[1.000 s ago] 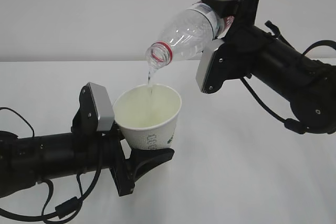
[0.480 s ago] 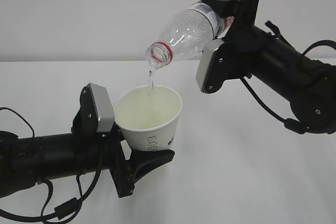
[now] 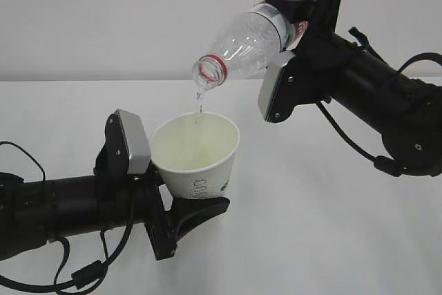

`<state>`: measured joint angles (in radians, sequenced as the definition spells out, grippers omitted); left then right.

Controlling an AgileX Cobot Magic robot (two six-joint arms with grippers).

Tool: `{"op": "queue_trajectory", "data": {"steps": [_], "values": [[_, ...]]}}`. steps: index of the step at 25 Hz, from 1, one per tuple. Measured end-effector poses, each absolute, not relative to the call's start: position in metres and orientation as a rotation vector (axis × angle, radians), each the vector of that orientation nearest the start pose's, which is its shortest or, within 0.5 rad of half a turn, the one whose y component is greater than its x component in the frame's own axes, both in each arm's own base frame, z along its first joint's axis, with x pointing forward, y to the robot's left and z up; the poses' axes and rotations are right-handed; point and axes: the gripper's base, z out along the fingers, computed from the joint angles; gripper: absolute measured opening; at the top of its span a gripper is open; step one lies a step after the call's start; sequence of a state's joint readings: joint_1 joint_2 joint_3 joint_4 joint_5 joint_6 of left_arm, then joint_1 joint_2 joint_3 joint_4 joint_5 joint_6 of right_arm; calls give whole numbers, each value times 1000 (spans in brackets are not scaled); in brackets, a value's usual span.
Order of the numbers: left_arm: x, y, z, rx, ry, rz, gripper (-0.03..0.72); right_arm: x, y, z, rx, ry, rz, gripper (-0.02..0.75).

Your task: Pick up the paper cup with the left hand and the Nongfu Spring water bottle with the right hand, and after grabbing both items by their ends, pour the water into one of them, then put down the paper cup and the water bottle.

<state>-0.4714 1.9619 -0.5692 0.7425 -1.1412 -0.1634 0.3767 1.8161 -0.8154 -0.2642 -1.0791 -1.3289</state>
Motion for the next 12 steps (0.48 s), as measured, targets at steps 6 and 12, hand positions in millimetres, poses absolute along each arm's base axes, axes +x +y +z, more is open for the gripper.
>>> {"op": "queue_trajectory", "data": {"steps": [6, 12], "values": [[241, -186, 112, 1038, 1560, -800, 510, 331, 153, 216, -1271, 726, -724, 524], [241, -186, 112, 1039, 1562, -799, 510, 331, 153, 216, -1277, 713, -739, 524]]}}
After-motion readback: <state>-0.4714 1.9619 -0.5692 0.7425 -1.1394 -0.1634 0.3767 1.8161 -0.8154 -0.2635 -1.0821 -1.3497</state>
